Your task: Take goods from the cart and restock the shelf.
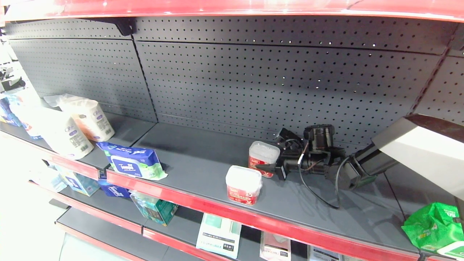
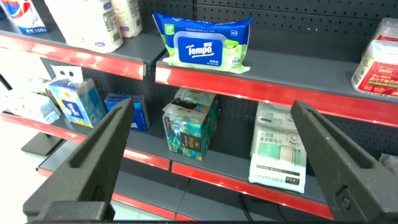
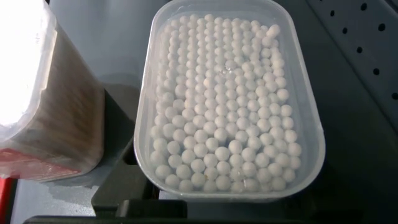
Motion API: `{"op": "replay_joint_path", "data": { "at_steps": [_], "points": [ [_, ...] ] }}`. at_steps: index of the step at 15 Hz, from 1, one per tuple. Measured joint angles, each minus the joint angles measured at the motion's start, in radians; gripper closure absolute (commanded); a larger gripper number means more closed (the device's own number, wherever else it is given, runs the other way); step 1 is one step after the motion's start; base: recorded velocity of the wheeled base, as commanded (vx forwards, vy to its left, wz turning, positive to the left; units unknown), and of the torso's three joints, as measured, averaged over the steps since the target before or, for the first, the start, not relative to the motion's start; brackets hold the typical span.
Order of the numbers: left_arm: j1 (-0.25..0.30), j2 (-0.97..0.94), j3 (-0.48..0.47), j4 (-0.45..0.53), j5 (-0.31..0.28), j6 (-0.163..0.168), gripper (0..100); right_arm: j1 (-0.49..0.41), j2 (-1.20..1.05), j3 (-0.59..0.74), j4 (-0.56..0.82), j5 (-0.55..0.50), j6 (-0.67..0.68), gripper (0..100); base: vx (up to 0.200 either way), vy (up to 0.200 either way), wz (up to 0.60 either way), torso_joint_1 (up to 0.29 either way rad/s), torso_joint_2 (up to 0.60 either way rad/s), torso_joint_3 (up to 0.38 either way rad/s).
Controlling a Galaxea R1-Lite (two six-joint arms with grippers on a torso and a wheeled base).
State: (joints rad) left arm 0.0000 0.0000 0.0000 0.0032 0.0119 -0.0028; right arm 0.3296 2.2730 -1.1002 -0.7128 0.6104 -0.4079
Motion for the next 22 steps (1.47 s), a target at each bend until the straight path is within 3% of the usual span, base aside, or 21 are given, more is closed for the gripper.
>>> {"op": "replay_joint_path", "data": {
  "at_steps": [16,17,22],
  "points": [
    [0.000,0.000,0.000,0.000,0.000,0.000,0,0.006,0.026,-0.018,0.002,0.028,-0.017,100,0.000,0.000,0.00,0.000,0.00,0.000],
    [0.000,0.000,0.000,0.000,0.000,0.000,0,0.006,0.028,-0.018,0.001,0.028,-0.017,0,0.000,0.000,0.00,0.000,0.00,0.000],
    [0.000,0.000,0.000,0.000,0.000,0.000,0,0.005,0.031,-0.019,0.002,0.025,-0.016,0,0.000,0.000,0.00,0.000,0.00,0.000]
  ]
}}
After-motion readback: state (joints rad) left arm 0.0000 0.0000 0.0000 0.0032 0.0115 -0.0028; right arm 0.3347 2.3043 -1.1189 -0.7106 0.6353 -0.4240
